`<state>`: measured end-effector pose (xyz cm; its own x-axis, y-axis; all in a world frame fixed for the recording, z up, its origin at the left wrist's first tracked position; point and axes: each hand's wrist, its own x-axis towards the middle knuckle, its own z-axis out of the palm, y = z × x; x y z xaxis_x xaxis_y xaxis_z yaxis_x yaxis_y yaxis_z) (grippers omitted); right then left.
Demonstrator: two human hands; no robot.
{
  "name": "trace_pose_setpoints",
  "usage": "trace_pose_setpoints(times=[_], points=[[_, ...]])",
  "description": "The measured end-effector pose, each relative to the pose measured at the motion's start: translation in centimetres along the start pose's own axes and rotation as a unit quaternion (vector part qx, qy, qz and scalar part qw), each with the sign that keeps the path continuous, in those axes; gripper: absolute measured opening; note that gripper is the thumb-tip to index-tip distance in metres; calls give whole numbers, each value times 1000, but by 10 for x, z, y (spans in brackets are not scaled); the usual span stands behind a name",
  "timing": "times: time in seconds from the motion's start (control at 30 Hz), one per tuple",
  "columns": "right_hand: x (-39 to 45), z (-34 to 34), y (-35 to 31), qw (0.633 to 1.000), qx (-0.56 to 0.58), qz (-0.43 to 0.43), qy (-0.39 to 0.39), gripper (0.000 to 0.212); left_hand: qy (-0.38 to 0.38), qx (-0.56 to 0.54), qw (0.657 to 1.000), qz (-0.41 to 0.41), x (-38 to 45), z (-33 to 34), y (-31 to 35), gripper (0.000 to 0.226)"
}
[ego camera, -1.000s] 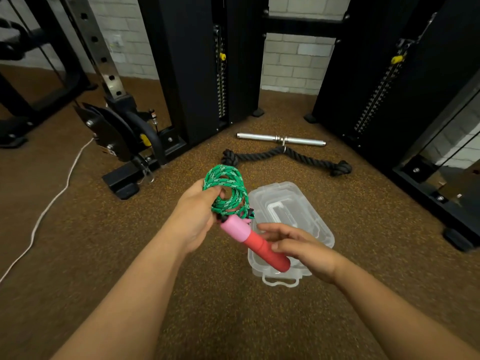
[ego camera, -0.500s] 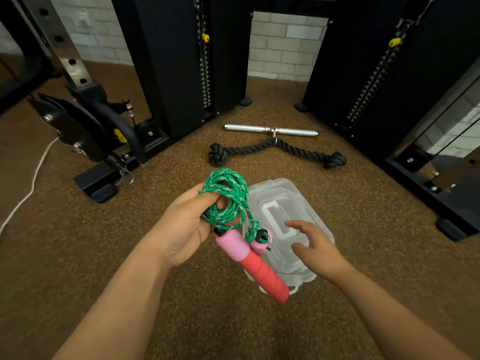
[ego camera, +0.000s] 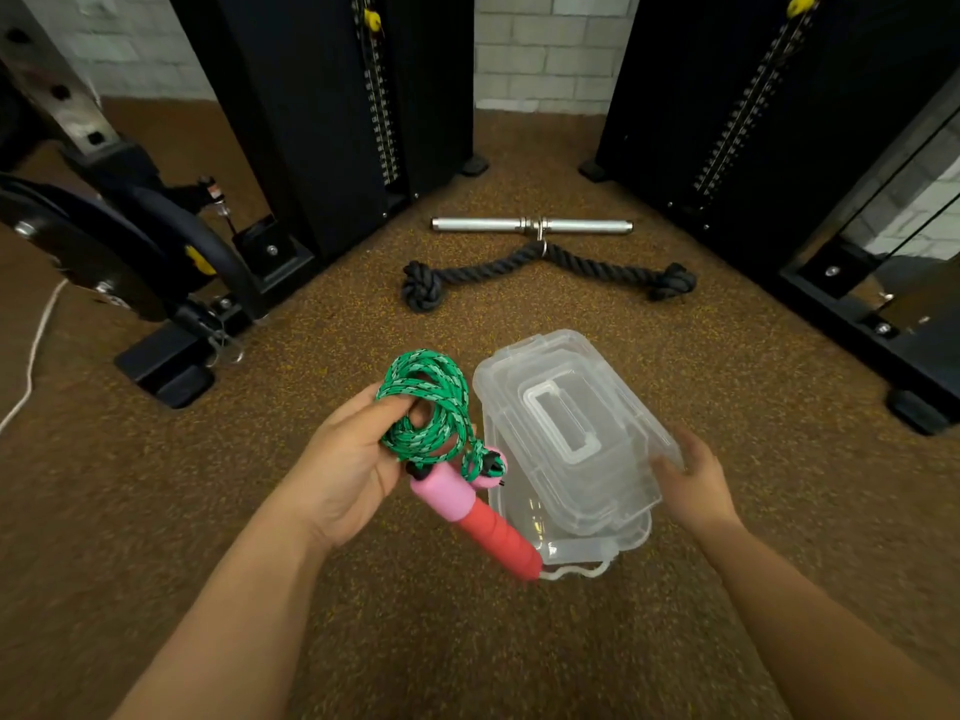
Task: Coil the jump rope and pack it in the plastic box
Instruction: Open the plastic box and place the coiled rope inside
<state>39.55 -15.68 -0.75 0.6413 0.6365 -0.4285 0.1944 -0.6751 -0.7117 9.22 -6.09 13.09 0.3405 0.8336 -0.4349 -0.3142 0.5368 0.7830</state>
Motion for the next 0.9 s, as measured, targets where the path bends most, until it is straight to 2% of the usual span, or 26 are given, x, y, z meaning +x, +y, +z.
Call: trace_pose_setpoints(times=[0.13,0.47,0.63,0.77,0.9], points=[[8,7,3,999,30,20,5,62,22,10,1000,-12,13,4,-7,33],[18,12,12,998,57,18,36,57,18,26,998,-48,32,13,-19,30],[18,16,11,995,83,45,41,58,11,21,998,-49,39,21,-25,24],[17,14,11,991,111,60,33,37,8,10,998,-54,43,28,-28,29],[26,8,20,965,233,120,16,33,19,-26,998,-48,47,38,-31,29]])
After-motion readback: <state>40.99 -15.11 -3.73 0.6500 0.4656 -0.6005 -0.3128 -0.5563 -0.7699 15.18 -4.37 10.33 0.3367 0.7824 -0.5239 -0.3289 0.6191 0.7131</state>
